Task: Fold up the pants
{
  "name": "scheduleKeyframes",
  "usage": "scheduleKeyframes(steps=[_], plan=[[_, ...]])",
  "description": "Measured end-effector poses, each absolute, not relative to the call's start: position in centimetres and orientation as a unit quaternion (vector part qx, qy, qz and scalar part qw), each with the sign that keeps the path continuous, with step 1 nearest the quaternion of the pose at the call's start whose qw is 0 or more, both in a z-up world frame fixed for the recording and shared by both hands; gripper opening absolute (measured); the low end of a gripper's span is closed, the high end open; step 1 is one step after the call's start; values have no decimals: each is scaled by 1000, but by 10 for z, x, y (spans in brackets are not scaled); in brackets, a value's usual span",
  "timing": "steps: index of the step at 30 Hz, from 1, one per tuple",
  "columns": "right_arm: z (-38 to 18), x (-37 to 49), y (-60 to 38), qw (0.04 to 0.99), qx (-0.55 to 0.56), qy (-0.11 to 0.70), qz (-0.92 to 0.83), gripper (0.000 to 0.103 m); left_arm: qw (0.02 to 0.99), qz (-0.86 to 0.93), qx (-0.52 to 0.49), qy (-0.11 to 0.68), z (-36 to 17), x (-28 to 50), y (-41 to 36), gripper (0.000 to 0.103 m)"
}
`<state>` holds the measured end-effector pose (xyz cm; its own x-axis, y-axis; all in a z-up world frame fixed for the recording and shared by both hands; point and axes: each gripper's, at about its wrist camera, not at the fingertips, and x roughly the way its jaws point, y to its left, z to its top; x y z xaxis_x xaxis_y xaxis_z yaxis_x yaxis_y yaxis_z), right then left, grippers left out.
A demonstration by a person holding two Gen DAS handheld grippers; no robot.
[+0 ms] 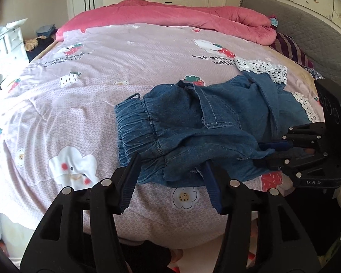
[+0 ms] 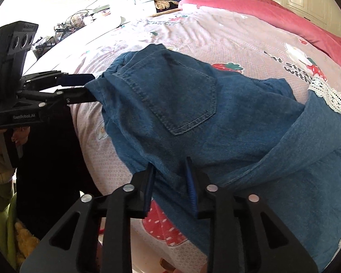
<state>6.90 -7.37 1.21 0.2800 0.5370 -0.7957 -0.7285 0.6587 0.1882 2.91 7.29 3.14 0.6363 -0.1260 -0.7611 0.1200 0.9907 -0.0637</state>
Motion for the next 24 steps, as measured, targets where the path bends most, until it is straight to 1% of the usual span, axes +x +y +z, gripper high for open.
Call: scheduleKeyframes(steps=[3,10,13,24], plan=[[13,66,-73,791,-105,447,403,35,907,-62,-3,416,36,28,72,45],[12,63,-72,790,-104,448,406,39,913,-62,0,402,53,25,64,47],[12,61,-71,788,-105,449,409,41,917,-62,-1,395,60,23,63,53],[19,55,-70,787,-97,440,422,42,922,-48,7,383,71,24,60,57]])
